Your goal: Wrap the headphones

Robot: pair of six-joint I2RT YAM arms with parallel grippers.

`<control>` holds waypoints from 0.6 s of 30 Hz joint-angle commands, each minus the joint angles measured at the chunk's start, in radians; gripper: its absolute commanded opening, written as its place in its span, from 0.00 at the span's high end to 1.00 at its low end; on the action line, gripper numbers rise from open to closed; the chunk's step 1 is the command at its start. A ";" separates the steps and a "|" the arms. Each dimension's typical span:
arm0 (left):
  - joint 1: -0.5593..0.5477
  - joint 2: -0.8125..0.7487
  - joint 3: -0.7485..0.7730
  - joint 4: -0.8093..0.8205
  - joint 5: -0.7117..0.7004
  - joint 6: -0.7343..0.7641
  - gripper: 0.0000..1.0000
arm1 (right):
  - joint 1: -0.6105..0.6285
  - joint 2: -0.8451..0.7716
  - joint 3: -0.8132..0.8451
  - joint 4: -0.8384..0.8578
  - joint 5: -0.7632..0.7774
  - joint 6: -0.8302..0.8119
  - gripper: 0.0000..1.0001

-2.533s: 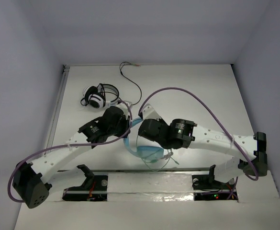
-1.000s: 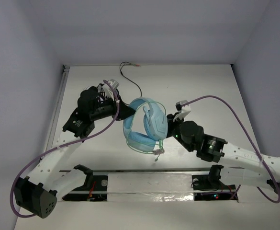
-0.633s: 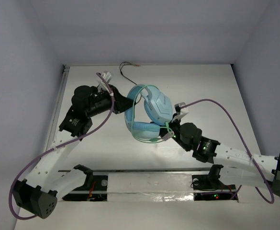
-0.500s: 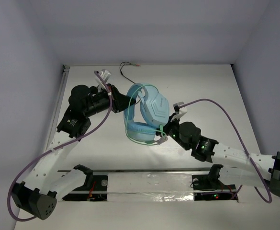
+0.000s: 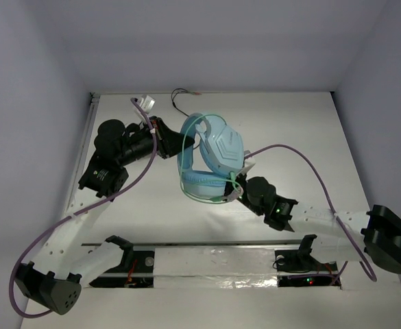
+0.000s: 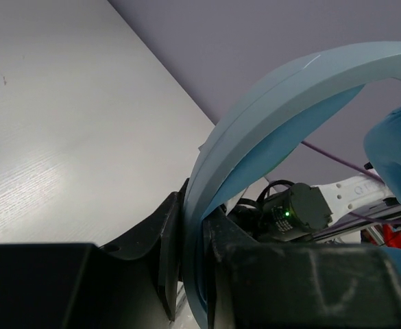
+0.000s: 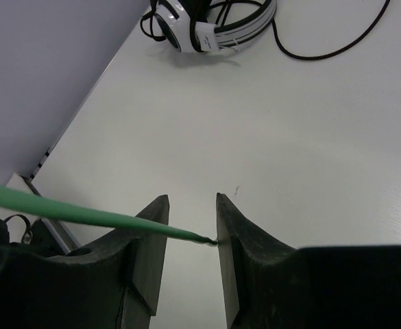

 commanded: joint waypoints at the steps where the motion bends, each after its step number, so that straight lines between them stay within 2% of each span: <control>1: -0.001 -0.010 0.076 0.087 0.012 -0.081 1.00 | -0.002 0.022 0.002 0.118 -0.006 -0.019 0.60; 4: -0.001 -0.012 0.080 0.093 -0.016 -0.104 1.00 | -0.002 0.058 0.000 0.141 -0.024 -0.002 0.63; 7: -0.001 -0.012 0.085 0.107 -0.059 -0.131 1.00 | -0.002 0.074 -0.006 0.152 -0.047 0.016 0.73; 8: -0.001 -0.012 0.082 0.107 -0.100 -0.145 1.00 | -0.002 0.071 -0.010 0.158 -0.053 0.021 0.79; 11: -0.001 -0.009 0.064 0.130 -0.172 -0.168 1.00 | -0.002 0.063 -0.026 0.164 -0.078 0.045 0.87; 13: -0.001 -0.007 0.033 0.168 -0.209 -0.196 1.00 | -0.002 0.060 -0.027 0.157 -0.102 0.071 0.90; 18: -0.001 -0.004 -0.056 0.260 -0.404 -0.249 1.00 | -0.002 0.045 -0.041 0.152 -0.196 0.175 0.95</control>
